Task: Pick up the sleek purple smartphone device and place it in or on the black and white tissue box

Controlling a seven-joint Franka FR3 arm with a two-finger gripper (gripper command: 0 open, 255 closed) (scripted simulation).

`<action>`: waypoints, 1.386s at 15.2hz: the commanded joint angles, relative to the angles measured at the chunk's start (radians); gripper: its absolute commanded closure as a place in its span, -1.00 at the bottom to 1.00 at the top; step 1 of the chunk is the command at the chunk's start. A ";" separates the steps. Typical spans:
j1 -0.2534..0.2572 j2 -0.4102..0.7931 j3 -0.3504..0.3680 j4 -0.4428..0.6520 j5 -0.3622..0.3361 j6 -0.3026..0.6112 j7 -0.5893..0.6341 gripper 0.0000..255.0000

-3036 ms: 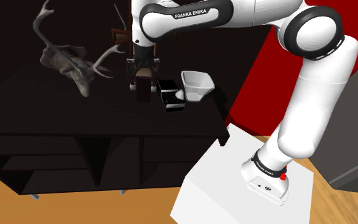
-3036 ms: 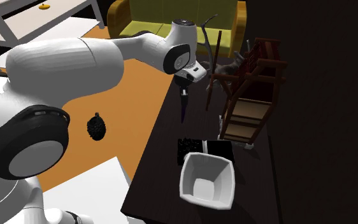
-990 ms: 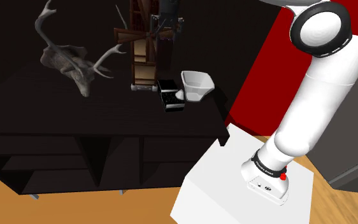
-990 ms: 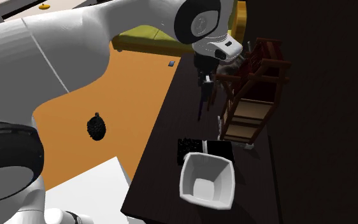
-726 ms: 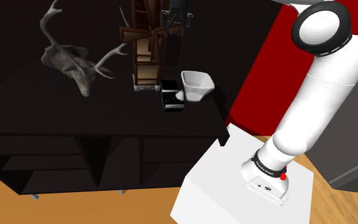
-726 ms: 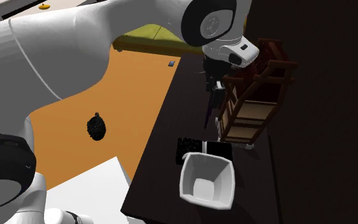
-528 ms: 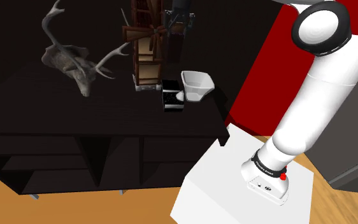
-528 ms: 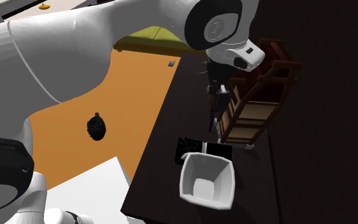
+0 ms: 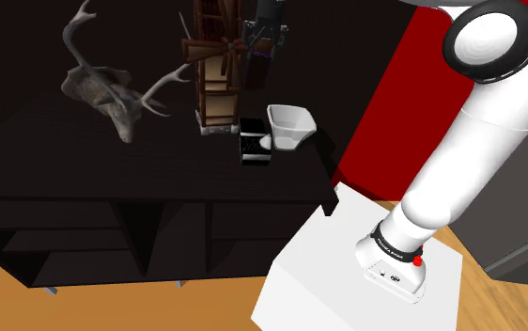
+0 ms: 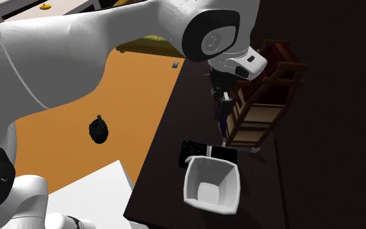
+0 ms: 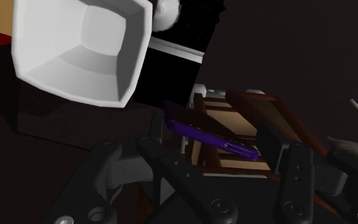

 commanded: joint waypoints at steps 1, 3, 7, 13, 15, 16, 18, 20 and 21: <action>-0.002 0.028 -0.003 -0.052 -0.002 0.033 0.003 1.00; -0.003 0.025 -0.003 -0.083 -0.001 0.061 0.003 1.00; -0.004 0.022 -0.004 -0.141 -0.001 0.115 0.003 1.00; -0.004 0.025 -0.005 -0.218 -0.002 0.195 0.004 1.00; -0.004 0.028 -0.006 -0.245 -0.003 0.225 0.005 1.00; -0.004 0.028 -0.006 -0.245 -0.003 0.225 0.005 1.00; -0.004 0.028 -0.006 -0.245 -0.003 0.225 0.005 1.00; -0.004 0.028 -0.006 -0.245 -0.003 0.225 0.005 1.00; -0.004 0.028 -0.006 -0.245 -0.003 0.225 0.005 1.00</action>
